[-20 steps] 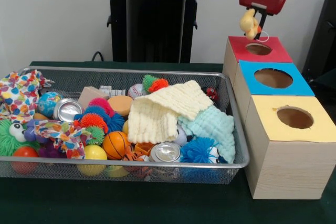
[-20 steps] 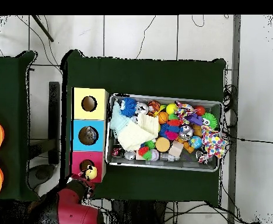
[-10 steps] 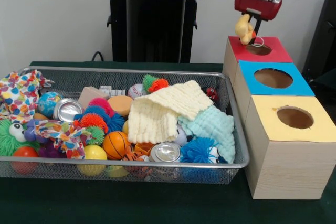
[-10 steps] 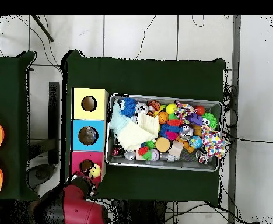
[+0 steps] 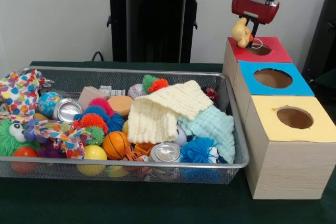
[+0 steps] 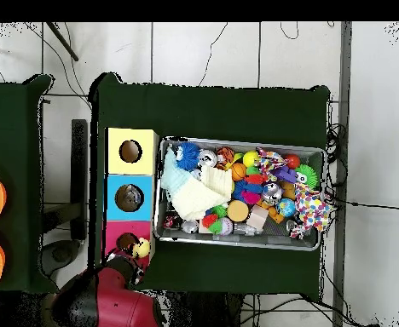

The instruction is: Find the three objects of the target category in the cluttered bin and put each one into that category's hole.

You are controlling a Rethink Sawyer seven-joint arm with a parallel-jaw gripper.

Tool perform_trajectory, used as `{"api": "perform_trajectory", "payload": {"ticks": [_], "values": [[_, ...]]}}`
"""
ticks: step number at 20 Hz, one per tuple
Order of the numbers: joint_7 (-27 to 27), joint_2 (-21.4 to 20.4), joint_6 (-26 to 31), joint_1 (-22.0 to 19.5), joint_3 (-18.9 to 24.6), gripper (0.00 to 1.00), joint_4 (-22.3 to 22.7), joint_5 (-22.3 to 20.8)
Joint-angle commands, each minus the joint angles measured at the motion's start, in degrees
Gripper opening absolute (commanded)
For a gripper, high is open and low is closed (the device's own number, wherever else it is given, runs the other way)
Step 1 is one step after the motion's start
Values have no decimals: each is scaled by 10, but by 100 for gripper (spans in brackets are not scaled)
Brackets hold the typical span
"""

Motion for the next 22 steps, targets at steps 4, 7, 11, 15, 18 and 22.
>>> {"api": "perform_trajectory", "payload": {"ticks": [4, 7, 11, 15, 18, 22], "values": [[115, 46, -47, -2, 48, 0, -27, 8], [116, 47, -41, 4, 43, 0, -30, 11], [115, 46, -19, 17, 28, 0, -40, 18], [118, 43, 9, 35, 12, 0, -50, 25], [122, 46, 13, 41, 11, 0, -54, 30], [123, 49, 12, 41, 17, 0, -59, 33]]}}
